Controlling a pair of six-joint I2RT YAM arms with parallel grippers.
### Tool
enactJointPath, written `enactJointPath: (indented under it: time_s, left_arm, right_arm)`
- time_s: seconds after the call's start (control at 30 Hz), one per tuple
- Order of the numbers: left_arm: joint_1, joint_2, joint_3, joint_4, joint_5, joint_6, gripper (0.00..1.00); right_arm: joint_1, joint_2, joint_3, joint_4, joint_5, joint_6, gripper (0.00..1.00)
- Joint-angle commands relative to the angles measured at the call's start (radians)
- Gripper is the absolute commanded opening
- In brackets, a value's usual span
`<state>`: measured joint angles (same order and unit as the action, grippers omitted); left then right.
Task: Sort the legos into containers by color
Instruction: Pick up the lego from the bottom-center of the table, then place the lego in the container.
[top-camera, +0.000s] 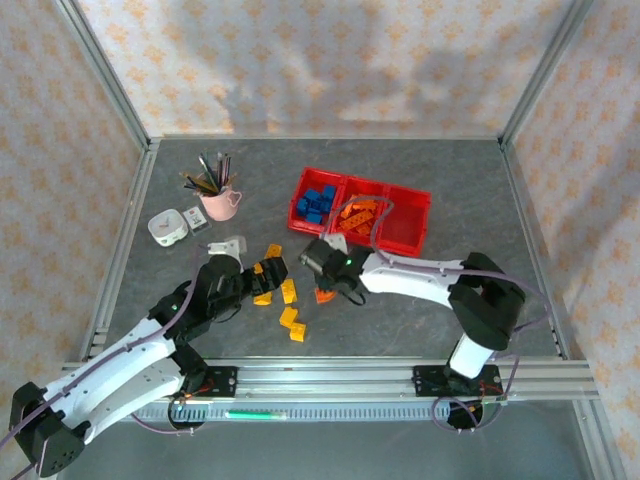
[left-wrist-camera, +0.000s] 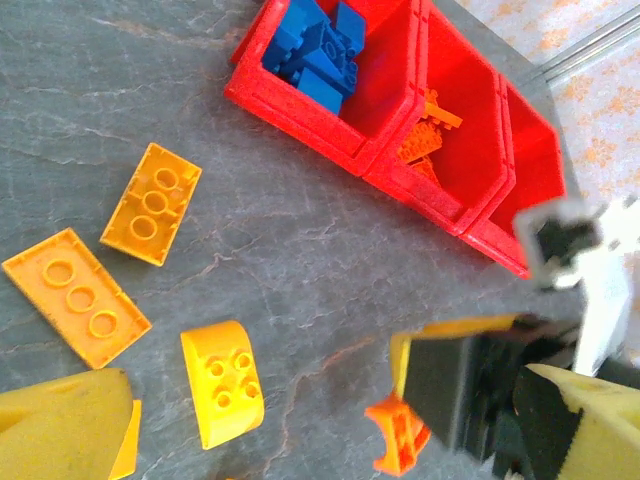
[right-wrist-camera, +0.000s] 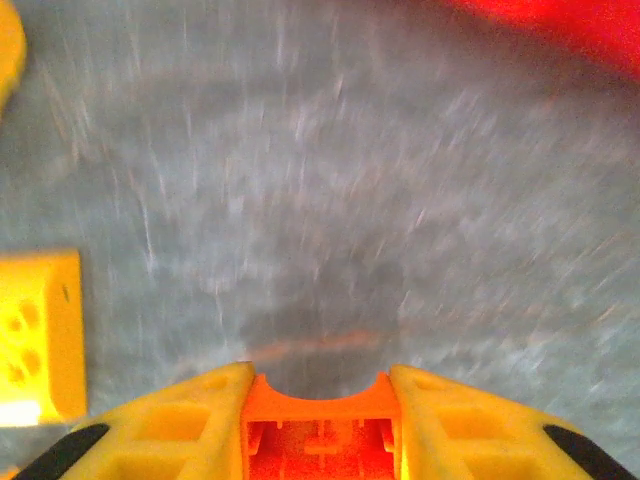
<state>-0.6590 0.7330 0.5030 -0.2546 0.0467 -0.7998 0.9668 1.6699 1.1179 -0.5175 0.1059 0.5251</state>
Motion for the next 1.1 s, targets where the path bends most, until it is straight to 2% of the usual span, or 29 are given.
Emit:
enactJointPath:
  time_s: [0.0,0.23,0.5,0.53,0.6,0.67,0.83,1.07]
  left_arm:
    - [-0.001,0.035,0.044,0.090,0.010,0.036,0.99]
    - [0.001,0.180,0.105,0.202,0.000,0.077,0.99]
    - [0.002,0.295,0.156,0.267,0.000,0.103,0.99]
    - [0.004,0.303,0.159,0.269,0.002,0.103,0.99]
    - [0.005,0.311,0.161,0.274,0.009,0.106,0.99]
    - [0.006,0.312,0.160,0.276,0.010,0.106,0.99]
    - [0.007,0.279,0.158,0.255,0.008,0.106,0.99]
    - [0.008,0.155,0.105,0.180,-0.036,0.092,0.99]
  right_arm:
    - [-0.089,-0.031,0.088,-0.042,0.064,-0.083,0.36]
    - [-0.280,0.119,0.302,-0.037,0.088,-0.183,0.35]
    - [-0.415,0.324,0.498,-0.038,0.100,-0.231,0.35]
    - [-0.419,0.337,0.514,-0.041,0.106,-0.233,0.37]
    - [-0.422,0.352,0.547,-0.054,0.116,-0.240,0.49]
    - [-0.422,0.344,0.554,-0.050,0.102,-0.249,0.54]
    - [-0.401,0.256,0.508,-0.047,0.073,-0.246,0.58]
    - [-0.284,0.099,0.346,-0.047,0.047,-0.205,0.63]
